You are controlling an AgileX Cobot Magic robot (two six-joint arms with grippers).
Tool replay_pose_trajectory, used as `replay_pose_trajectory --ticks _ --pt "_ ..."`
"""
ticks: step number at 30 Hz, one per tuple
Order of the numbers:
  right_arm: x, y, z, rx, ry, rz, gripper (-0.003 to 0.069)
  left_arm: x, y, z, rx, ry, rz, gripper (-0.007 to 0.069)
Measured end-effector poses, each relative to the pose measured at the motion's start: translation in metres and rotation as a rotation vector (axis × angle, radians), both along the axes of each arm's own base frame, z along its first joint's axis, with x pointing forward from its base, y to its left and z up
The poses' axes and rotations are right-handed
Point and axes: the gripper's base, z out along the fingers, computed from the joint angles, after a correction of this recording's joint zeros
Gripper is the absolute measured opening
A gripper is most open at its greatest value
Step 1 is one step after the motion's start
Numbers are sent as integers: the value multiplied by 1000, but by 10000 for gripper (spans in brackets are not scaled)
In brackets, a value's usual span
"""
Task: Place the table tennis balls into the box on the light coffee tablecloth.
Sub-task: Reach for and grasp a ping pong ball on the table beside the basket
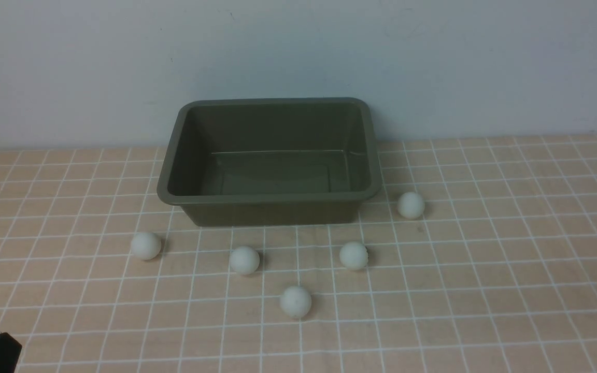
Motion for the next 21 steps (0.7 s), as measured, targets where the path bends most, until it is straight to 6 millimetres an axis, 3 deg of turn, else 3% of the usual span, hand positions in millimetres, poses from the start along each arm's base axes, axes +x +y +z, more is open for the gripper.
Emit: replay_pose_trajectory --ticks 12,16,21 --pt "0 0 -1 -2 15 3 536 0 -2 0 -81 6 -9 188" --pt "0 1 -3 -4 35 7 536 0 -3 0 -162 12 -22 258" --pt "-1 1 -4 -4 45 9 536 -2 -6 9 -127 8 -58 353"
